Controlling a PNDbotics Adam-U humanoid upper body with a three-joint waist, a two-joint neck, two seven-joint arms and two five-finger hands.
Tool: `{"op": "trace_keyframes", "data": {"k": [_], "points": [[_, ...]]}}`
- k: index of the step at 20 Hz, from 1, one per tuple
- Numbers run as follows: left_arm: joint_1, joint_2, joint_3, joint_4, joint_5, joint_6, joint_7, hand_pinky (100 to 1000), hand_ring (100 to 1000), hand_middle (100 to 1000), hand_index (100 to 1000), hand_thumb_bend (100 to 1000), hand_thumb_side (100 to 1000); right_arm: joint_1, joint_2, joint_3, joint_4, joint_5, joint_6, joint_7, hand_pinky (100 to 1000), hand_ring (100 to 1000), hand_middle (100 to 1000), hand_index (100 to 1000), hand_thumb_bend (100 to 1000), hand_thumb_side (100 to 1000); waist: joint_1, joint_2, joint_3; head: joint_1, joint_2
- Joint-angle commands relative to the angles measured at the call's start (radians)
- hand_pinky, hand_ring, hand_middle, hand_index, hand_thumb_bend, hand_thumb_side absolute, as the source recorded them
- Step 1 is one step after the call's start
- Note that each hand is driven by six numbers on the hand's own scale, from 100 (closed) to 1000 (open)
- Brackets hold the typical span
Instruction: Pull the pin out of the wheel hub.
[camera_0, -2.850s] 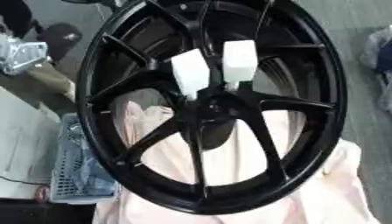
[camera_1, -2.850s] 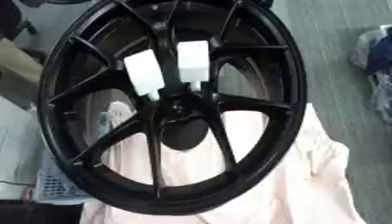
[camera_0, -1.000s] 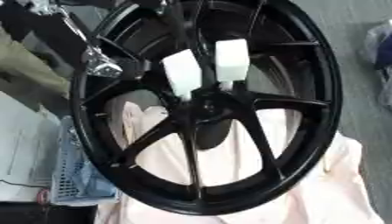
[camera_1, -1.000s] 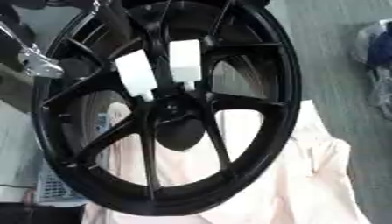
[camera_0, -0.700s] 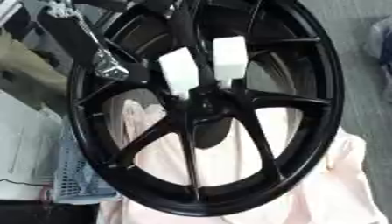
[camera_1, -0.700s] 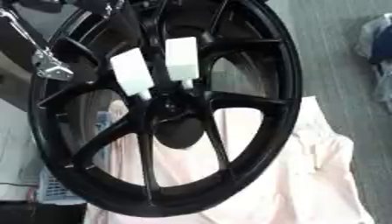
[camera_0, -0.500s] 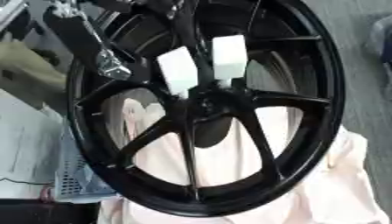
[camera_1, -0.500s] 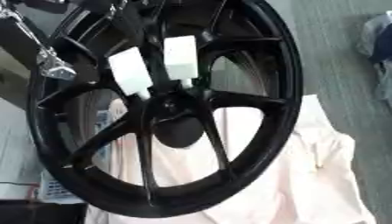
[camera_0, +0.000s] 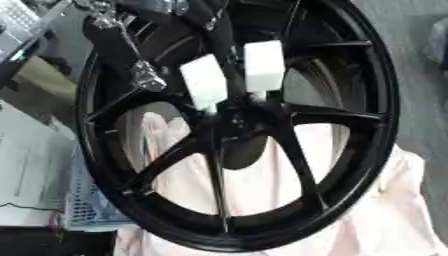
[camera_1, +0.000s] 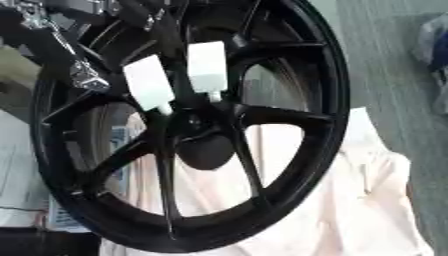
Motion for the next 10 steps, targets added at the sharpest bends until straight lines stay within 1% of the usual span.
{"op": "trace_keyframes", "data": {"k": [1, 10], "points": [[-0.015, 0.011, -0.001, 0.004, -0.009, -0.085, -0.075, 854, 799, 792, 836, 317, 100, -0.011, -0.012, -0.008, -0.018, -0.005, -0.004, -0.006, 723, 741, 717, 768, 100, 605, -0.004, -0.015, -0.002, 0.005, -0.012], [-0.016, 0.005, -0.026, 0.018, -0.018, -0.092, -0.075, 853, 803, 780, 825, 326, 100, -0.012, -0.004, -0.010, -0.018, -0.010, -0.002, -0.022, 722, 738, 714, 766, 100, 612, -0.003, -0.012, -0.007, 0.015, -0.012]]}}
